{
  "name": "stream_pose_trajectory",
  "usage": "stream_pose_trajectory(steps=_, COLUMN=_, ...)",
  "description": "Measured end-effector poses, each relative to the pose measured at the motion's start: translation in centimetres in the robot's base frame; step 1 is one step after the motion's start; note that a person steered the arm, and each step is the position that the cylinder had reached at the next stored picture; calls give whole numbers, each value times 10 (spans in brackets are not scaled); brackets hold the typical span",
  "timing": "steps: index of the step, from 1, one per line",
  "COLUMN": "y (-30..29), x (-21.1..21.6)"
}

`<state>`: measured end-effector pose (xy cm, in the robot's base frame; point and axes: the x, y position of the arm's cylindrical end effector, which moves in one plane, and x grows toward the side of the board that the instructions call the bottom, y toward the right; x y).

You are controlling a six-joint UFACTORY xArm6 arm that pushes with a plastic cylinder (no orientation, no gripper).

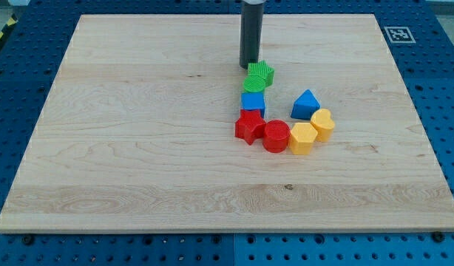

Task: Move the green star diagonal to the top left side of the blue triangle

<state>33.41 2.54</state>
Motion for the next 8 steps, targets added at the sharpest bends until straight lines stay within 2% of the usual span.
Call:
stream_pose_trajectory(steps=2, y=-23, x=6)
stream_pose_trajectory(steps=8, y=22, x=20)
